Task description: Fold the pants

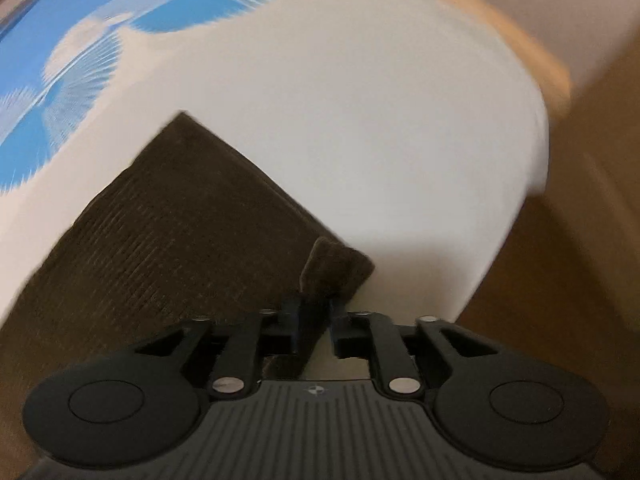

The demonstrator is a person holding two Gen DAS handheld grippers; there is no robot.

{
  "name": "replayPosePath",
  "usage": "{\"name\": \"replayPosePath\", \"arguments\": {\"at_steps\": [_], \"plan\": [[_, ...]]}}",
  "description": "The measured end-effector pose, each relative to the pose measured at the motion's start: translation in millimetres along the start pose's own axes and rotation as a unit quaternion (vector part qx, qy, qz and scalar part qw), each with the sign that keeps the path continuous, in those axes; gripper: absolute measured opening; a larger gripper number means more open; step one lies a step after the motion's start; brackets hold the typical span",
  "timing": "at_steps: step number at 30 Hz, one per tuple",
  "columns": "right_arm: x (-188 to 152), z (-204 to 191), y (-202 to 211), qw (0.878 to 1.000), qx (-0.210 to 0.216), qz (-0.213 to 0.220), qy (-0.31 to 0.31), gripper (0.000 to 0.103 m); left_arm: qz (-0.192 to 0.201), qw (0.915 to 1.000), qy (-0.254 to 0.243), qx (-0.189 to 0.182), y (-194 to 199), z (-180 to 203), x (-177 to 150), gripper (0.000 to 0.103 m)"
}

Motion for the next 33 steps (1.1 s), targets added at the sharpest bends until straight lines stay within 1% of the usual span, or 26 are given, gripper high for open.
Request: {"name": "replayPosePath", "arguments": {"at_steps": [1,2,3,4,5,6,7,8,10,12,14,15,17,18,19,20,21,22,24,26,27,28,30,31,32,33], "plan": [[8,-2,6,0.999,-0.019,0.026,0.015,0.033,-0.001,1.0000,-0.006,0.007,-2,3,5,0.028],[15,-1,13,0.998,-0.035,0.050,0.024,0.033,-0.001,0.9998,-0.012,0.013,-3,5,10,0.034],[22,-1,20,0.996,-0.051,0.074,0.026,0.033,0.004,0.9996,-0.015,0.021,-3,1,6,0.037],[29,3,25,0.993,-0.061,0.095,0.017,0.033,0.016,0.9991,-0.018,0.036,3,-3,8,0.037],[38,8,33,0.991,-0.058,0.119,-0.004,0.033,0.033,0.9978,-0.020,0.054,8,-6,13,0.041],[46,6,41,0.988,-0.039,0.146,-0.029,0.033,0.057,0.9955,-0.017,0.073,17,-9,19,0.043],[52,4,46,0.985,-0.014,0.168,-0.042,0.033,0.074,0.9943,-0.007,0.077,25,-11,24,0.043],[59,-6,50,0.982,0.013,0.183,-0.045,0.033,0.085,0.9938,0.010,0.070,35,-13,29,0.043],[70,-37,51,0.977,0.080,0.197,-0.032,0.033,0.105,0.9920,0.062,0.031,63,-11,40,0.043],[75,-73,52,0.970,0.136,0.200,-0.008,0.033,0.135,0.9865,0.093,-0.008,95,3,53,0.045],[77,-115,53,0.960,0.202,0.193,0.020,0.033,0.171,0.9796,0.092,-0.052,134,31,60,0.045],[78,-134,56,0.953,0.235,0.190,0.027,0.033,0.180,0.9767,0.087,-0.079,147,51,66,0.045],[78,-177,61,0.936,0.300,0.181,0.037,0.033,0.179,0.9715,0.083,-0.132,163,85,73,0.045],[76,-200,61,0.926,0.332,0.174,0.045,0.033,0.177,0.9681,0.075,-0.161,167,104,78,0.039],[74,-221,60,0.918,0.355,0.167,0.053,0.033,0.177,0.9647,0.062,-0.185,171,123,81,0.032],[70,-242,61,0.912,0.374,0.158,0.063,0.033,0.180,0.9625,0.048,-0.197,172,138,84,0.016],[66,-259,60,0.907,0.388,0.149,0.069,0.033,0.182,0.9611,0.031,-0.205,167,157,85,0.005],[63,-275,57,0.904,0.398,0.139,0.071,0.033,0.175,0.9618,0.015,-0.210,161,171,84,0.004],[57,-309,47,0.899,0.418,0.109,0.072,0.033,0.138,0.9670,-0.016,-0.213,148,198,80,0.004],[50,-340,35,0.894,0.435,0.081,0.077,0.032,0.130,0.9653,-0.033,-0.224,143,217,87,0.006],[41,-354,37,0.891,0.441,0.069,0.082,0.031,0.124,0.9655,-0.035,-0.226,140,224,91,0.007],[38,-370,29,0.888,0.448,0.056,0.087,0.030,0.118,0.9657,-0.035,-0.229,136,230,94,0.009],[34,-395,8,0.885,0.457,0.031,0.086,0.030,0.097,0.9675,-0.040,-0.230,124,241,99,0.026],[23,-409,2,0.886,0.456,0.019,0.080,0.030,0.086,0.9693,-0.045,-0.226,117,247,99,0.026],[21,-417,-9,0.888,0.455,0.003,0.070,0.030,0.077,0.9708,-0.052,-0.222,112,250,99,0.026],[14,-424,-18,0.889,0.453,-0.010,0.058,0.030,0.073,0.9705,-0.059,-0.222,109,255,100,0.029]]}}
Point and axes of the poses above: each gripper's, at about its wrist camera, not at the fingertips, and y roughly against the way its jaws point, z to its right, x to its top, the point moved 8 cm from there along -y, roughly the way its jaws point, and after that the axes turned 13 degrees about x, right-handed, at the moved point
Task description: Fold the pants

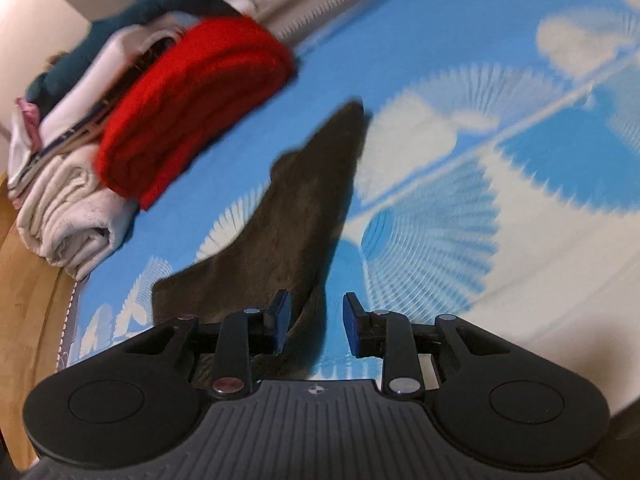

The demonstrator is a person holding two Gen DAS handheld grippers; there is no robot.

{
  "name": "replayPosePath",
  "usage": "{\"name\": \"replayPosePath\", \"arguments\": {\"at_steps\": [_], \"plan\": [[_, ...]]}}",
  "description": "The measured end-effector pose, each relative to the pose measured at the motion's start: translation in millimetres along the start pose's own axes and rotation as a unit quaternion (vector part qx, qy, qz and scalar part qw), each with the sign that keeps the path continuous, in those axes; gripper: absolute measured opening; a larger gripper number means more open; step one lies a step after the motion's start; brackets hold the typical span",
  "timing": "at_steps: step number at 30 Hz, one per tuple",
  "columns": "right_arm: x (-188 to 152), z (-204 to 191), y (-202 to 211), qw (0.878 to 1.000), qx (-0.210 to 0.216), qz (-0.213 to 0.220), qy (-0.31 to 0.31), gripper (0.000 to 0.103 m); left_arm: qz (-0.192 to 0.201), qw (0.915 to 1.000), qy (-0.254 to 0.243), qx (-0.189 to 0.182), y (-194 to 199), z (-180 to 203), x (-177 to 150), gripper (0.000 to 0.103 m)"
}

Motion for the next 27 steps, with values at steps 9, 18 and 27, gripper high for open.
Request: {"name": "replayPosePath", "arguments": {"at_steps": [9,18,27], "plan": [[-22,26,-66,0.992,0.028,-0.020,-0.125,0.032,-0.014,0.9986,-0.044,0.027,-30,15,1,0.043],[-10,-2,-63,0.998,0.012,-0.003,-0.064,0.013,-0.014,0.9941,-0.083,0.068,-52,11,2,0.012],[46,-57,121,0.941,-0.204,0.245,0.115,0.000,-0.012,0.9894,-0.095,0.110,-53,-16,2,0.008]]}}
Point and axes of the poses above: each gripper's, at about its wrist camera, not at the fingertips, and y roughly against the way its jaws point, z to its right, x to its top, the point moved 8 cm from there along -y, roughly the way its jaws point, and after that the axes turned 13 degrees about x, right-handed, at the moved point
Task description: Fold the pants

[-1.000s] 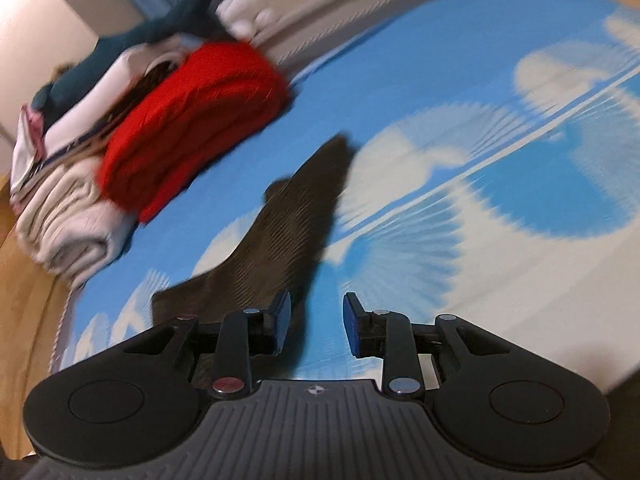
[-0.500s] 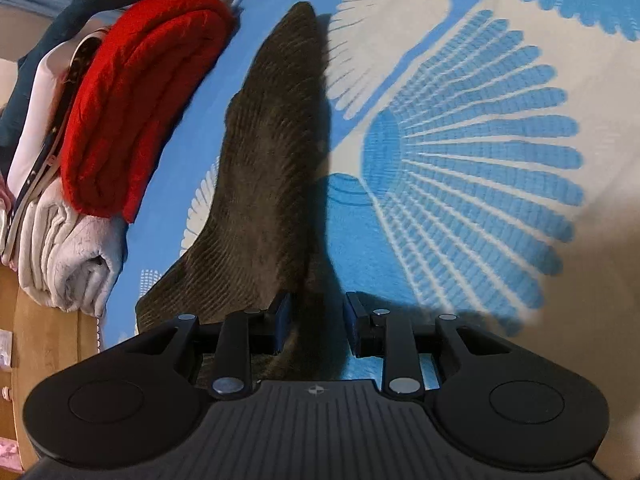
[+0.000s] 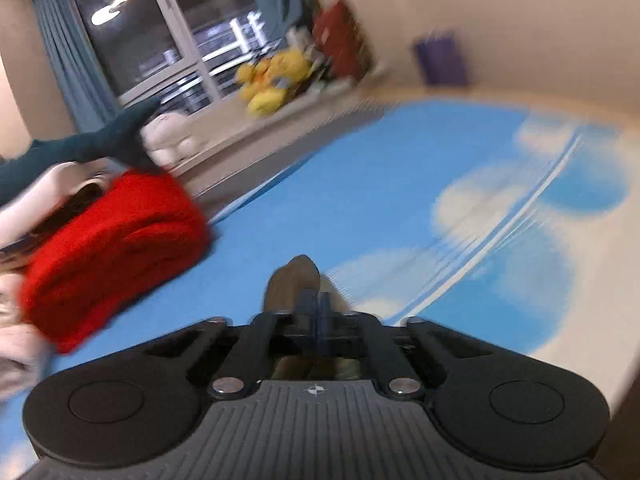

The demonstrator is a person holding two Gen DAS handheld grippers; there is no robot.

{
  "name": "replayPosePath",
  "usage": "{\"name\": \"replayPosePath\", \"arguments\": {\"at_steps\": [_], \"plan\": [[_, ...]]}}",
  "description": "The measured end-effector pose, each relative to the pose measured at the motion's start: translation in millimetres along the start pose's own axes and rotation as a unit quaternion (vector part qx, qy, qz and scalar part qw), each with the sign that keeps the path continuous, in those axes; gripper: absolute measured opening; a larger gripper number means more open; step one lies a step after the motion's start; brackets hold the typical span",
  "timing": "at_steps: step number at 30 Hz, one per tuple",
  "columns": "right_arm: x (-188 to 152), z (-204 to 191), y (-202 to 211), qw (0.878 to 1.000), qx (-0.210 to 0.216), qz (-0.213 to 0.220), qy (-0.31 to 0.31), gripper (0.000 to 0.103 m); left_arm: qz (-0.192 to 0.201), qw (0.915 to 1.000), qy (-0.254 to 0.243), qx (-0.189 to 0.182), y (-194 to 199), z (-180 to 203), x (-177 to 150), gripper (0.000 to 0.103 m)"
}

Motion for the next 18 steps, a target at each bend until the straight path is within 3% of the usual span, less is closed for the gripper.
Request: {"name": "replayPosePath", "arguments": {"at_steps": [2,4,6,9,11,15,18], "plan": [[-24,25,-4,0.997,-0.028,-0.070,-0.012,0.000,0.000,1.0000,-0.009,-0.002,0,3,0,0.008],[-57,58,-19,0.982,-0.005,-0.160,-0.102,0.000,0.002,0.9998,-0.021,-0.001,2,1,-1,0.008],[-70,97,-22,0.968,-0.017,-0.165,-0.186,0.003,0.003,0.9996,-0.026,-0.002,5,-1,-1,0.009],[-65,149,-21,0.959,-0.056,-0.126,-0.250,0.006,0.002,0.9997,-0.024,-0.003,4,-3,1,0.010],[-71,159,-31,0.948,-0.036,-0.127,-0.289,0.012,0.002,0.9996,-0.027,-0.003,5,-2,2,0.010],[-95,150,-54,0.923,0.048,-0.168,-0.343,0.027,0.003,0.9994,-0.034,-0.001,8,-6,1,0.010],[-96,138,-66,0.931,0.046,-0.177,-0.316,0.030,0.005,0.9991,-0.041,0.002,12,-2,-1,0.010]]}}
Point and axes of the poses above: each gripper's, at about its wrist camera, not at the fingertips, and y roughly against the way its jaws point, z to its right, x to its top, the point moved 8 cm from there along -y, roughly the way its jaws point, and after that the axes turned 13 degrees about x, right-handed, at the moved point
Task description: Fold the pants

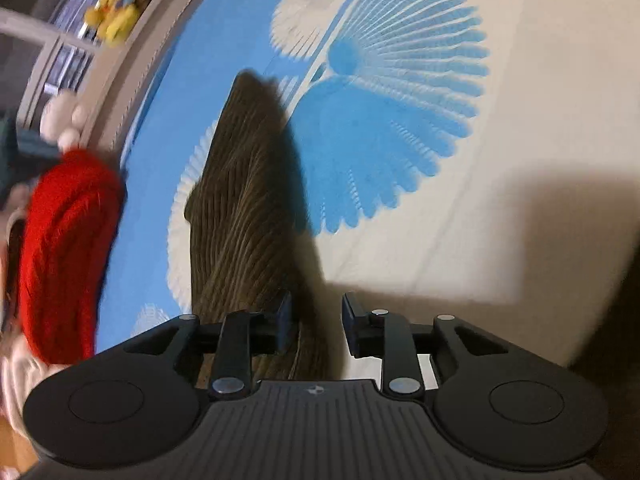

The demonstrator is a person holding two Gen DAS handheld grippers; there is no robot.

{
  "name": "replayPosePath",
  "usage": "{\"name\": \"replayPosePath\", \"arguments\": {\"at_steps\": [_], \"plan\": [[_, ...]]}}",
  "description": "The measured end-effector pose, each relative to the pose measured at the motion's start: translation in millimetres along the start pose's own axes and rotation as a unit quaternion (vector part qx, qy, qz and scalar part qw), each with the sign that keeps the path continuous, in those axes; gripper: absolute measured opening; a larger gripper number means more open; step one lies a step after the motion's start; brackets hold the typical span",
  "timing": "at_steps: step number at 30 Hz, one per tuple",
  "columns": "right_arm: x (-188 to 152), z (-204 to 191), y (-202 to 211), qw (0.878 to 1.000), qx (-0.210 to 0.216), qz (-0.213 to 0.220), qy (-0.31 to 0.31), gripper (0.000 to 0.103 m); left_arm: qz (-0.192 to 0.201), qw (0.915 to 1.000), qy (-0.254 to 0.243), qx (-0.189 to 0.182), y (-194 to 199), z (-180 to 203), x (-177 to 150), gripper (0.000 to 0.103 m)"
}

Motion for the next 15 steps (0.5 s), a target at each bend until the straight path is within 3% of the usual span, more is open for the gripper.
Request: {"name": "replayPosePath", "arguments": {"at_steps": [6,10,15], "plan": [[6,-4,-15,1.000,-0.011,0.027,0.010,0.030,0.002,0.9999,-0.005,-0.008,4,-2,-4,0.011],[0,-8,-21,1.000,-0.012,0.014,0.018,0.029,0.003,0.9999,-0.008,-0.010,5,-2,-5,0.011],[-10,0,1,0.996,-0.081,0.027,-0.016,0.027,0.001,0.9999,-0.010,-0.008,2,-2,-3,0.011]]}}
Point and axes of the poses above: each gripper's, at about its wrist camera, not at the fingertips, and y roughly against the way its jaws point, z to its right, x to its top, the point moved 8 cm from there along -y, roughly the way its jaws point, and after that the axes turned 13 degrees about x, right-handed, at the moved point
